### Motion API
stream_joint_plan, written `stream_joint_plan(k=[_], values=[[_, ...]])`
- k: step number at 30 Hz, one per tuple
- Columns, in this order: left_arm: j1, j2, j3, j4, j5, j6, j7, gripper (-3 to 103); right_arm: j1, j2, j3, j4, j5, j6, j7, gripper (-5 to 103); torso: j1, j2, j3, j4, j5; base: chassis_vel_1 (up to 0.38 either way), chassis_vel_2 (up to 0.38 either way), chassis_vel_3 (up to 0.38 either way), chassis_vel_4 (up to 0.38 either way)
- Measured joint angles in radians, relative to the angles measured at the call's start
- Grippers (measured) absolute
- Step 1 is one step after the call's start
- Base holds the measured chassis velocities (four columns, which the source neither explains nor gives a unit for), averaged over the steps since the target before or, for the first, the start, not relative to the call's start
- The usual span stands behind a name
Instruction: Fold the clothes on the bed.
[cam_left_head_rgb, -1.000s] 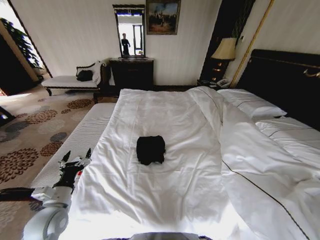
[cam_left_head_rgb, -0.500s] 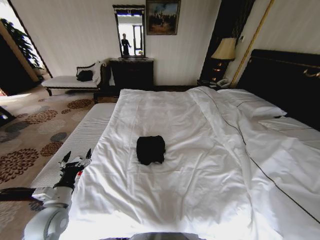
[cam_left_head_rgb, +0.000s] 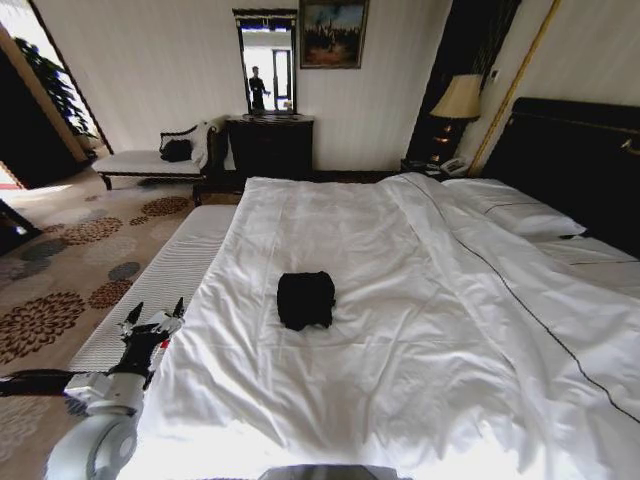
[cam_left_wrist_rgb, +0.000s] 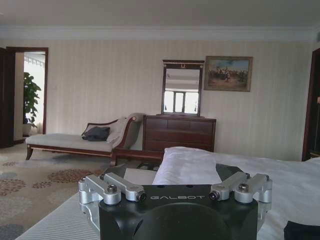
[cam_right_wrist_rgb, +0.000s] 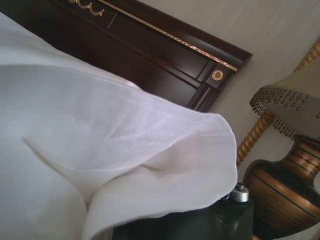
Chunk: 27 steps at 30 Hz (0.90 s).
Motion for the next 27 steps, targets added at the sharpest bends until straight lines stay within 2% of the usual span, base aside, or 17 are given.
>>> stream_joint_plan(k=[5,8,14,16,27], values=[[0.003,0.003,0.001,0.000,0.000,0.000,0.000,100,0.030,-0.003,-0.033,-0.082,-0.034,0.064,0.003,3,0.000,0.000,0.000,-0.0015,-0.0002,0.000,0.000,0.000,0.000],[0.002,0.003,0.002,-0.007,0.000,0.002,-0.001,100,0.070,-0.031,-0.054,-0.179,-0.089,0.122,0.020,3,0.000,0.000,0.000,-0.0014,-0.0001,0.000,0.000,0.000,0.000],[0.012,0.005,-0.004,-0.007,-0.001,0.002,-0.001,100,0.117,-0.074,-0.067,-0.312,-0.145,0.170,0.038,3,0.000,0.000,0.000,-0.0012,0.0000,0.000,0.000,0.000,0.000],[0.010,0.005,-0.004,-0.006,0.000,0.001,-0.001,100,0.155,-0.104,-0.082,-0.408,-0.166,0.204,0.046,3,0.000,0.000,0.000,-0.0010,0.0000,0.000,0.000,0.000,0.000],[0.025,-0.010,-0.009,-0.013,0.002,-0.004,0.000,100,0.226,-0.135,-0.108,-0.559,-0.205,0.241,0.056,3,0.000,0.000,0.000,-0.0012,-0.0007,0.000,0.000,0.000,0.000]])
